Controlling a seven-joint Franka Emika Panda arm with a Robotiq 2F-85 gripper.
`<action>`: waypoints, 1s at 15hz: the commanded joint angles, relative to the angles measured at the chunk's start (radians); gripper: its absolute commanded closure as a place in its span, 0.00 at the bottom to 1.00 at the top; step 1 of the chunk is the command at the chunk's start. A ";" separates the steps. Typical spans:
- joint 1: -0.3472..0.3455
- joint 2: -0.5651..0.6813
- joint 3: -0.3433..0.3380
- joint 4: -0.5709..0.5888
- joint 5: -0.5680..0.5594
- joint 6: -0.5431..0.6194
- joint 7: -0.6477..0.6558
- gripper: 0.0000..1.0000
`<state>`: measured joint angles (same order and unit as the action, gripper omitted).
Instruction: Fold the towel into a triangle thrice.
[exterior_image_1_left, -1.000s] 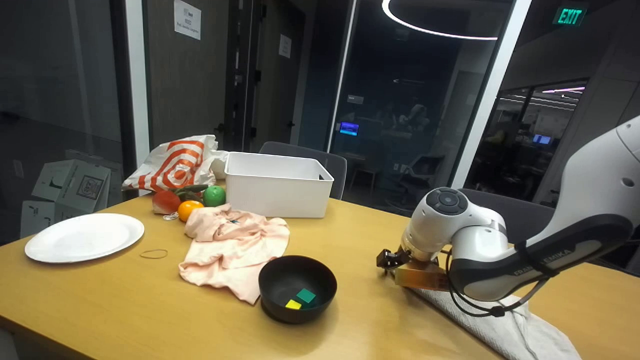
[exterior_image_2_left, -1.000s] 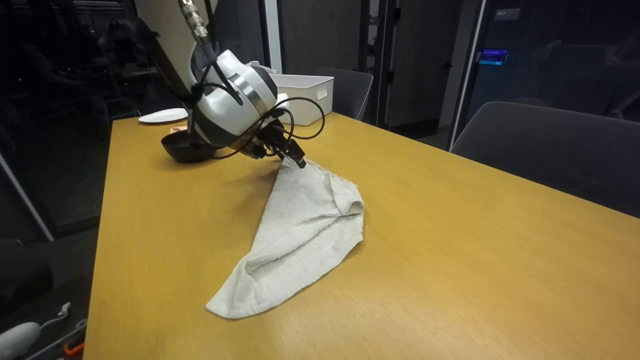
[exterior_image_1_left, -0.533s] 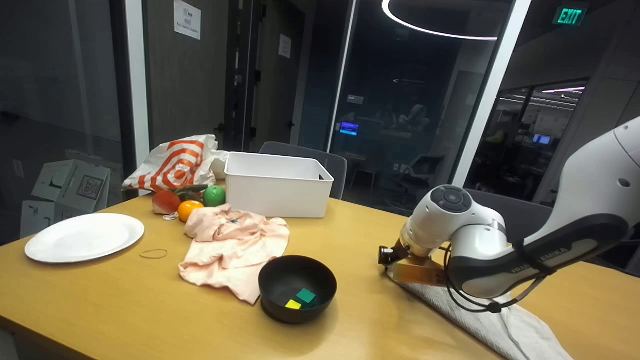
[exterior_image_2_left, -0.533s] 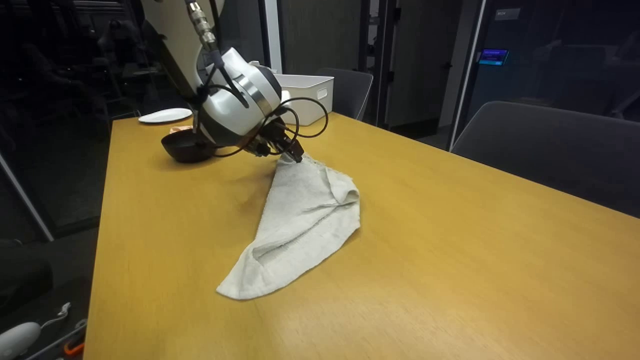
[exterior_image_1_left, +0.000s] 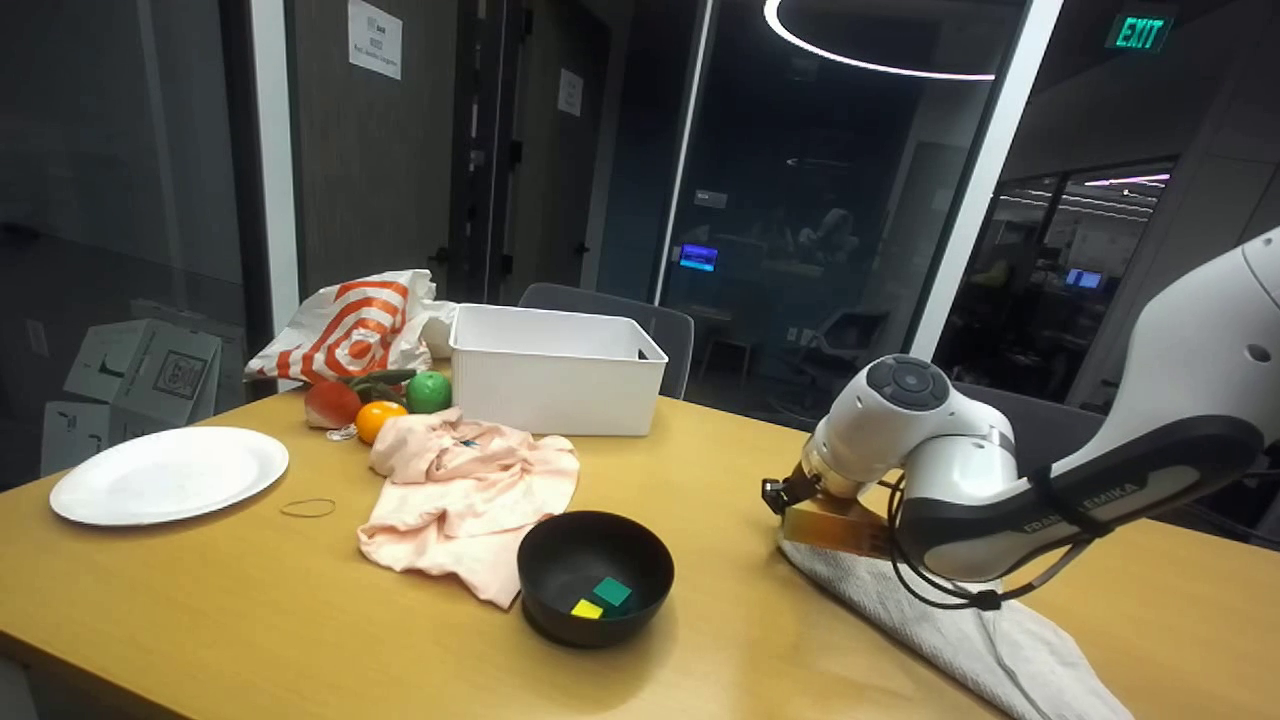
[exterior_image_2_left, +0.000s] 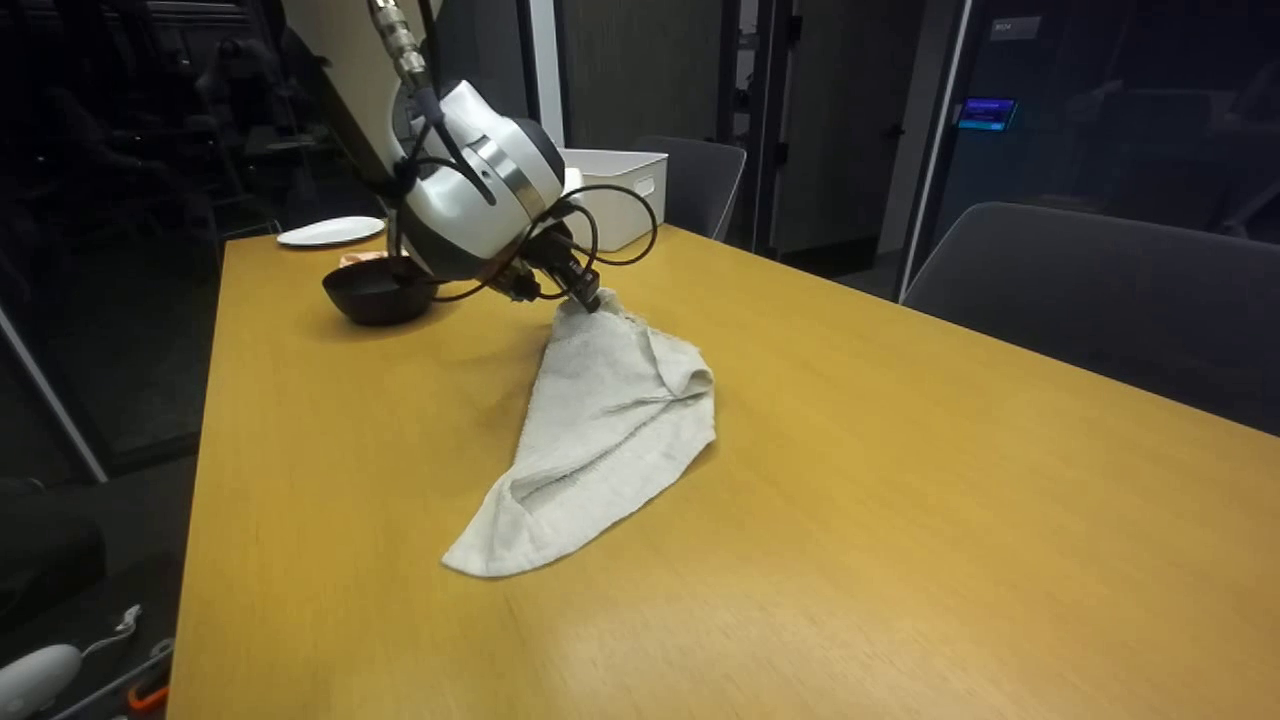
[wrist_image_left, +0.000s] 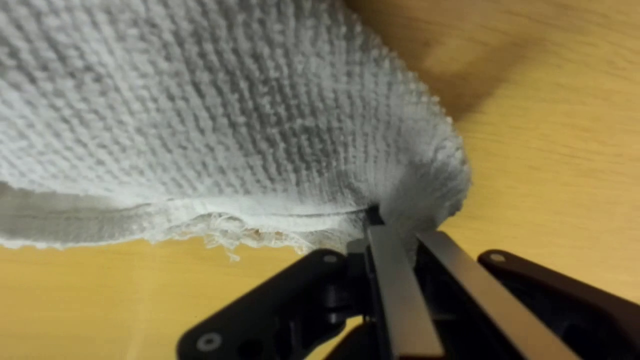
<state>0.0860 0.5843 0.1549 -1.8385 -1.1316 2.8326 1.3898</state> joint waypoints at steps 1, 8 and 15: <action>0.006 -0.086 -0.028 -0.023 -0.025 0.008 0.088 0.92; 0.004 -0.320 -0.098 -0.197 -0.016 -0.222 0.205 0.92; -0.030 -0.563 -0.090 -0.450 0.339 -0.526 -0.024 0.92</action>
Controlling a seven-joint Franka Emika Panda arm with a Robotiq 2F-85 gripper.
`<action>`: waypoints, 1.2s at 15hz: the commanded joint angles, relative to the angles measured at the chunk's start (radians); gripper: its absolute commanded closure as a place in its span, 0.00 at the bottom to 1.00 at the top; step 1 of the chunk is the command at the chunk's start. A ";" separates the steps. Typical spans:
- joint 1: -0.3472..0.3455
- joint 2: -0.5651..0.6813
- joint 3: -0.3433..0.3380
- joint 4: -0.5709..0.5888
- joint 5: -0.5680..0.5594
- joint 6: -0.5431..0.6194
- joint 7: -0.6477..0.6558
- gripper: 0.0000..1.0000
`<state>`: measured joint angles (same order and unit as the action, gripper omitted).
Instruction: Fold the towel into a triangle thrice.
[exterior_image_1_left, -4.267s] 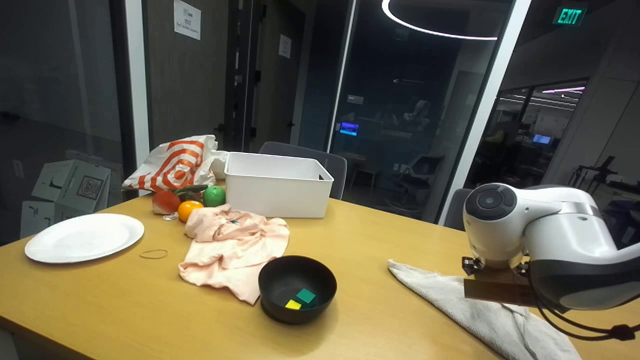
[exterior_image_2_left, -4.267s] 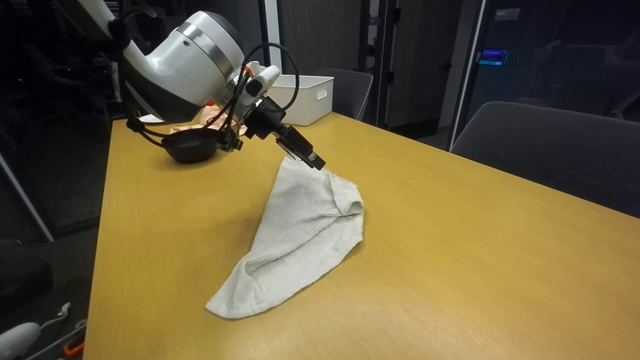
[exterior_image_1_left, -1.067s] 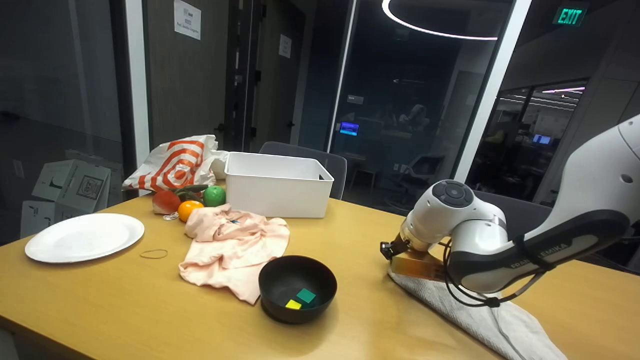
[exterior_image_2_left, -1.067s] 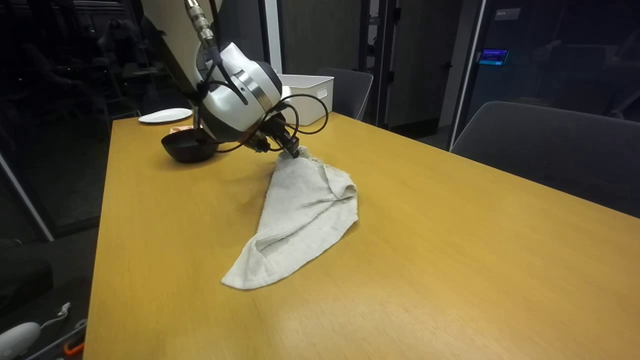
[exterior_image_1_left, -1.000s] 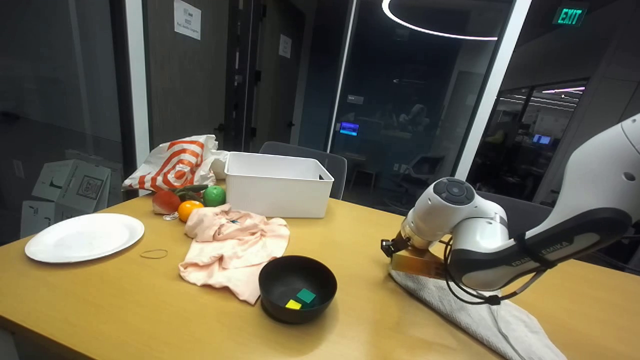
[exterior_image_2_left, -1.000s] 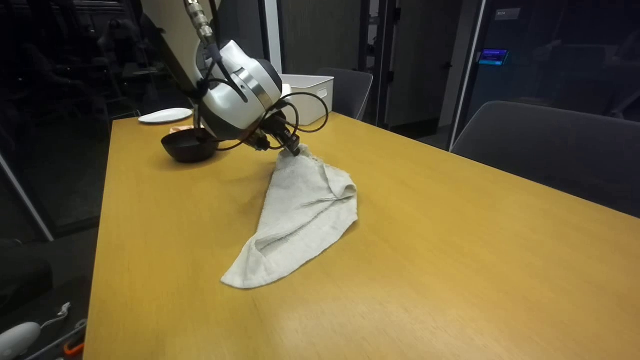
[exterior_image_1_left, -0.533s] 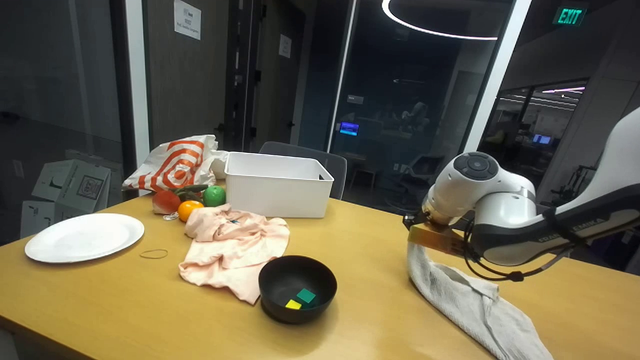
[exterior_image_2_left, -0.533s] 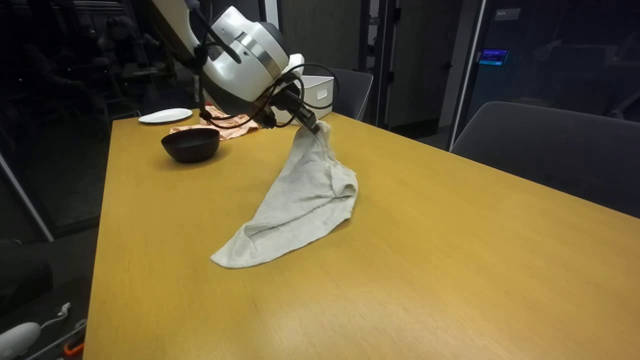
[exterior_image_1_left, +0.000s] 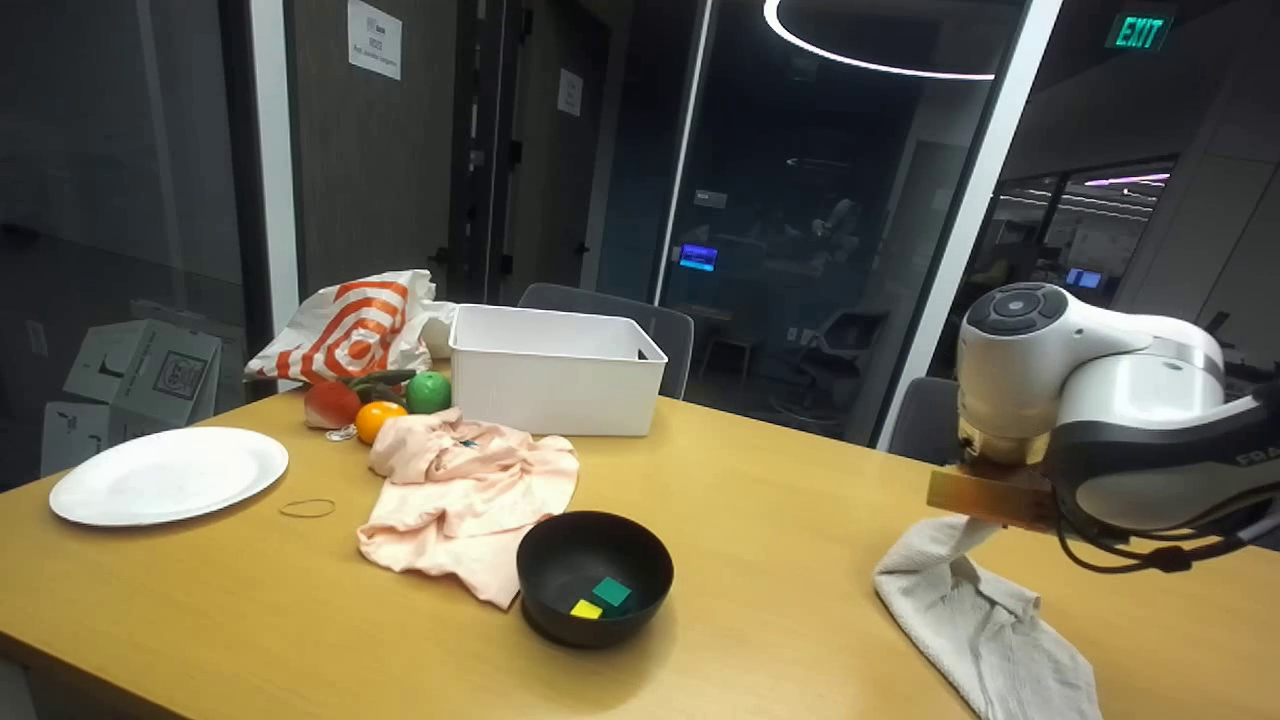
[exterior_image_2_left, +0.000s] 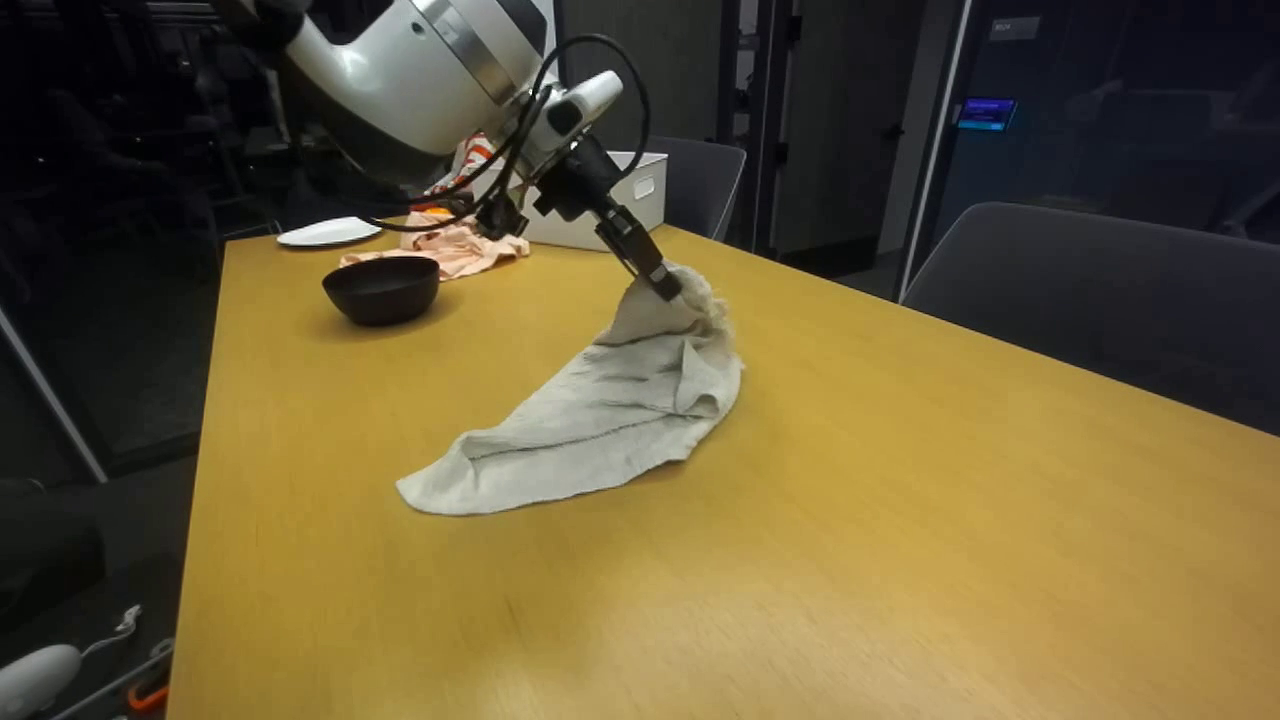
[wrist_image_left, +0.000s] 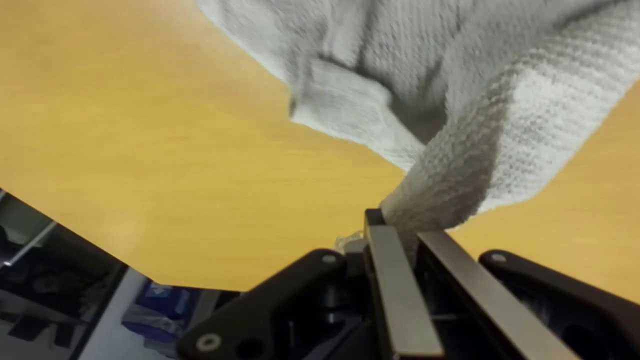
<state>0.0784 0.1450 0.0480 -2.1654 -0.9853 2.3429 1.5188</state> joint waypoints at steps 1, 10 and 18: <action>-0.024 -0.141 0.015 -0.153 0.271 -0.018 -0.221 0.91; 0.001 -0.008 0.001 -0.246 0.674 -0.063 -0.496 0.68; -0.010 -0.201 -0.006 -0.279 0.744 -0.151 -0.540 0.21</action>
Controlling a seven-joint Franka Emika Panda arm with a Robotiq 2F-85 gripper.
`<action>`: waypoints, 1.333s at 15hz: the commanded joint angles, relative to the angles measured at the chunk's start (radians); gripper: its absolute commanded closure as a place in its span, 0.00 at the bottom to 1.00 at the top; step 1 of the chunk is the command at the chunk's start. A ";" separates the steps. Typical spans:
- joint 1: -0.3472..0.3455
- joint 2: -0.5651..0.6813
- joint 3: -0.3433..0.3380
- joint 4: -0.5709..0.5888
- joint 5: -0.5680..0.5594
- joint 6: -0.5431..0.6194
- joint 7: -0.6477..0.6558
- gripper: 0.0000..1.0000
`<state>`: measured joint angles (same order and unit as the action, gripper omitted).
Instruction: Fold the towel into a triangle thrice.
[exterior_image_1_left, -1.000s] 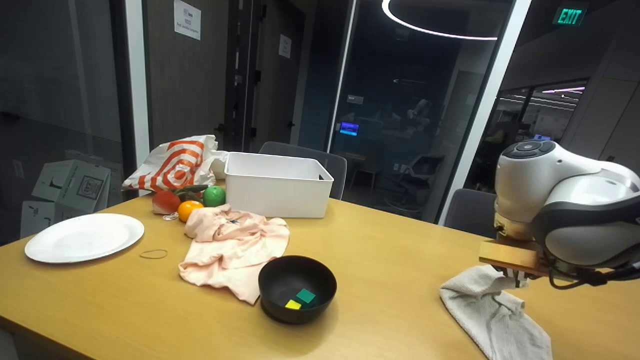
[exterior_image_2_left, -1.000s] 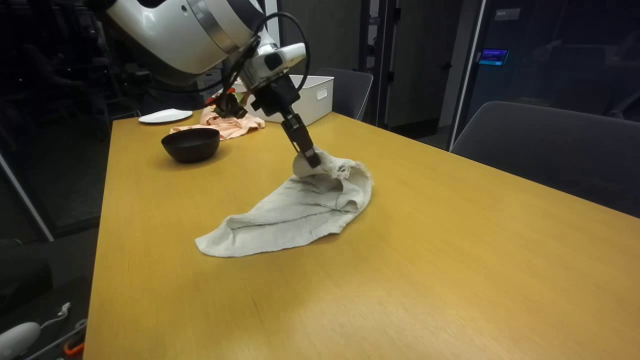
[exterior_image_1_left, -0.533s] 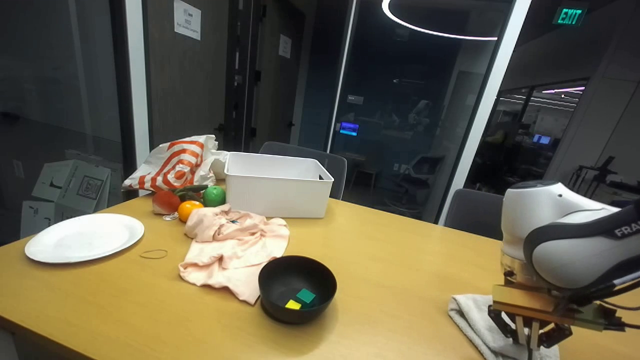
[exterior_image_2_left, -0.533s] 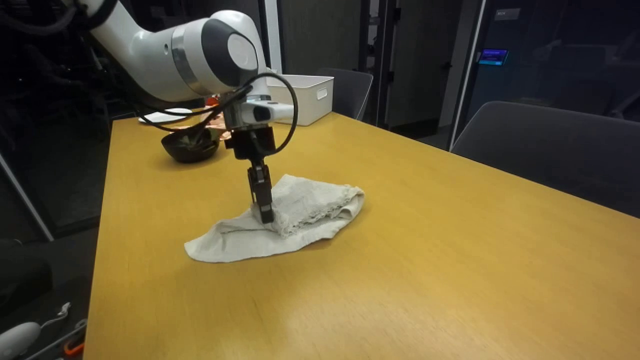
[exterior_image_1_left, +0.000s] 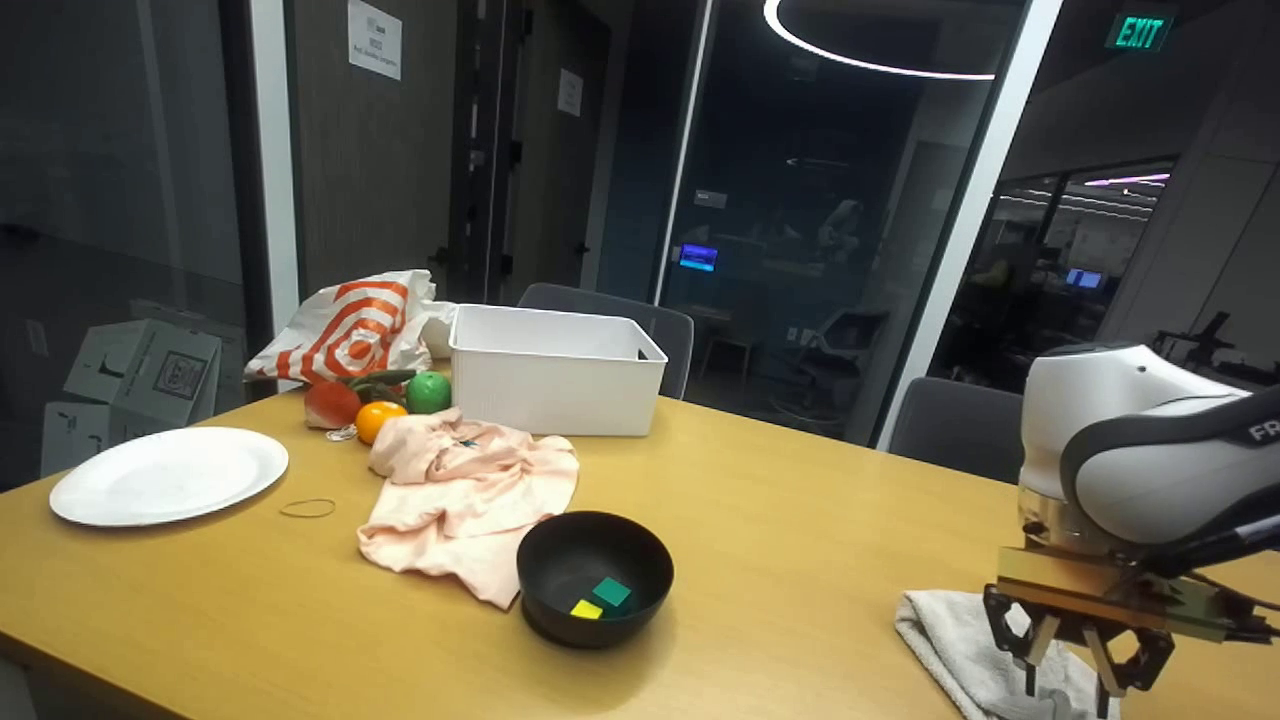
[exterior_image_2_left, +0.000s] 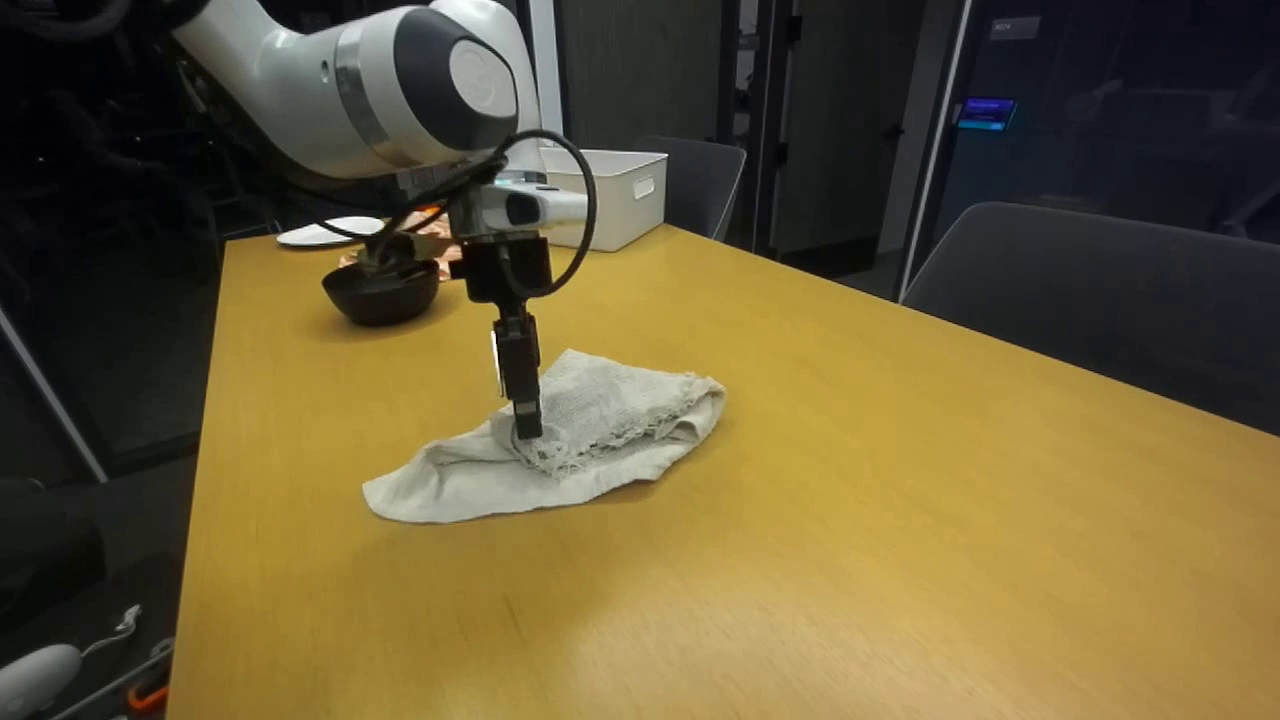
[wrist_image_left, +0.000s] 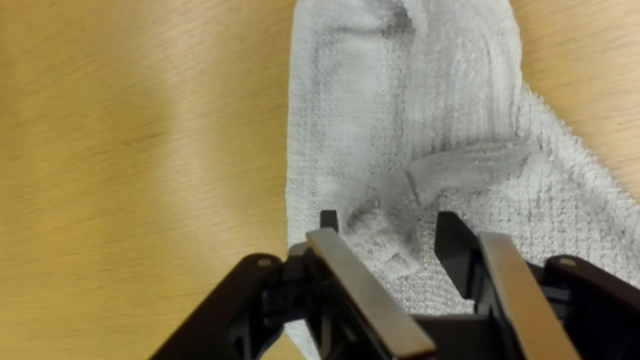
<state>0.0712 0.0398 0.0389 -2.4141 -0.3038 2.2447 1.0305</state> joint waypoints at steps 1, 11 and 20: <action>-0.003 -0.113 0.007 -0.038 0.086 -0.063 -0.067 0.15; 0.021 -0.164 0.078 -0.282 0.192 0.158 -0.278 0.01; -0.002 -0.087 0.091 -0.344 0.123 0.624 -0.246 0.73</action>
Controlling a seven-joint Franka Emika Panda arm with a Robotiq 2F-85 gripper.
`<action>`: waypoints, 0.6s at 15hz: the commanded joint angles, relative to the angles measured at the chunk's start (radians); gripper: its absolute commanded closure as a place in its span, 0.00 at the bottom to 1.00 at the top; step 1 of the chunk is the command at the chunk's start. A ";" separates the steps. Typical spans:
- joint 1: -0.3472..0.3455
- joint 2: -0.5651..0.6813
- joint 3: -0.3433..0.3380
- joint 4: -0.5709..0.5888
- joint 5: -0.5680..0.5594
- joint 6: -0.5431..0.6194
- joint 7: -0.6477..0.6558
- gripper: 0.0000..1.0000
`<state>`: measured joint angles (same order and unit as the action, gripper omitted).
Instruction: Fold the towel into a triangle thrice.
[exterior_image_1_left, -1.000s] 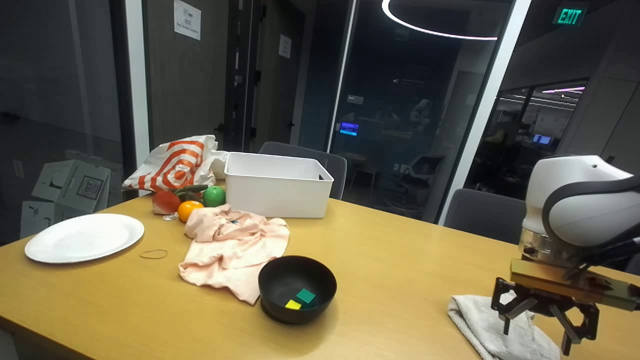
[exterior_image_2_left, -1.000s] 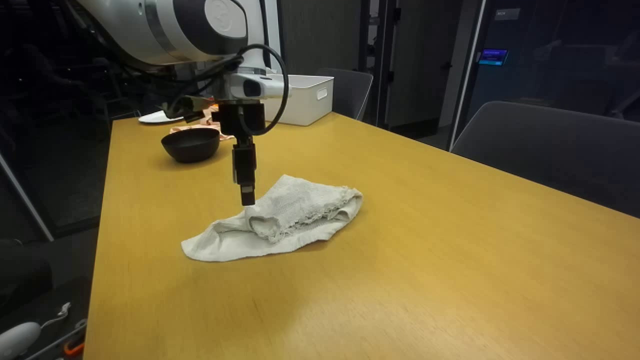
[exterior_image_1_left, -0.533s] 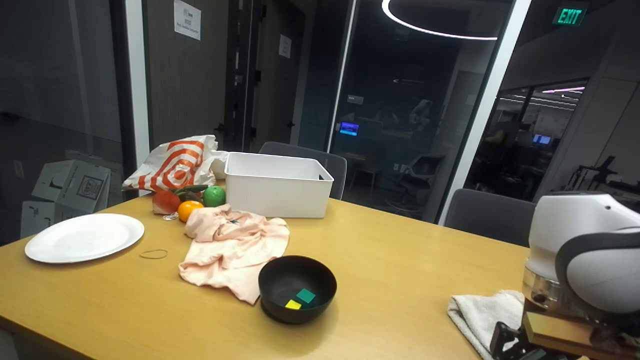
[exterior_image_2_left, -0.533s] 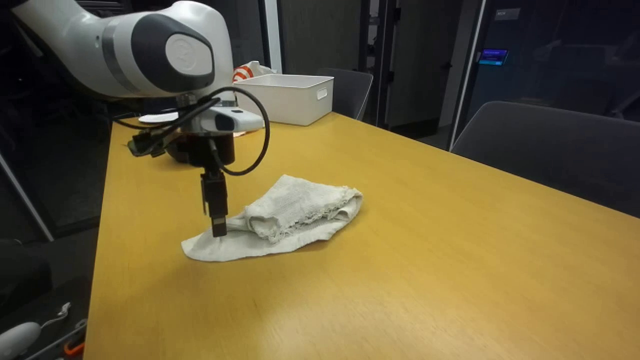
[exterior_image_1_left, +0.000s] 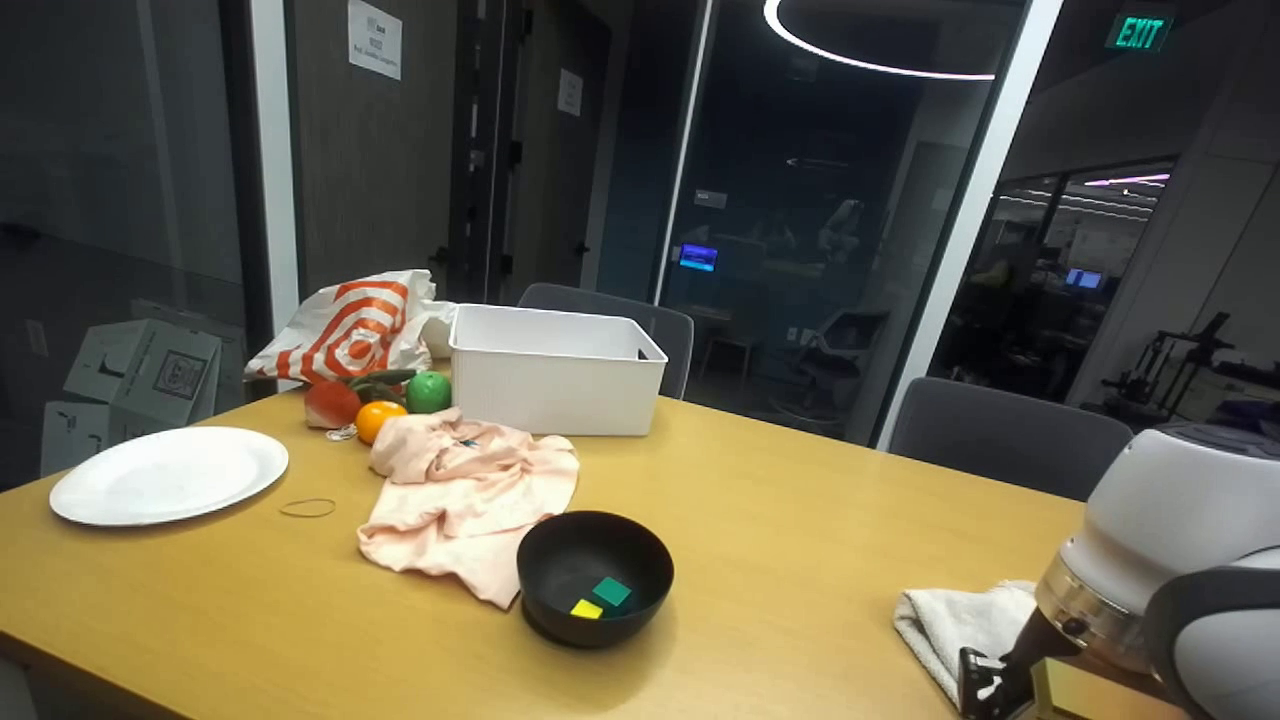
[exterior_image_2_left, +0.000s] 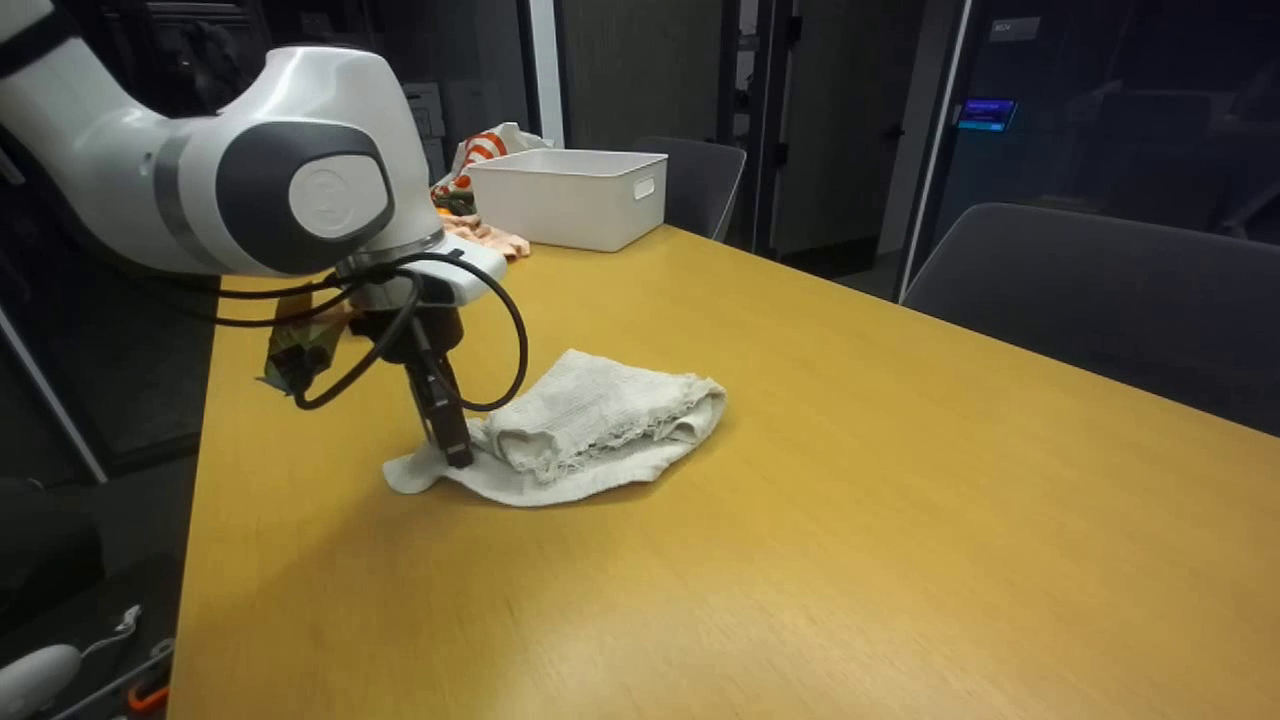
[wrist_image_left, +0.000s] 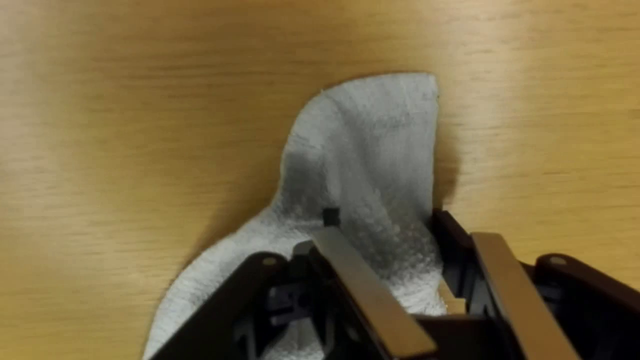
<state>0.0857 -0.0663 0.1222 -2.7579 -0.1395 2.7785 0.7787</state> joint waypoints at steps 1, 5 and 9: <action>-0.016 0.018 0.007 0.000 -0.046 0.101 0.000 0.80; -0.043 -0.030 -0.002 0.002 -0.222 0.060 0.083 0.96; -0.115 -0.168 0.014 0.022 -0.533 -0.057 0.246 0.93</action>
<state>0.0213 -0.1052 0.1173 -2.7452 -0.4919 2.8163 0.9252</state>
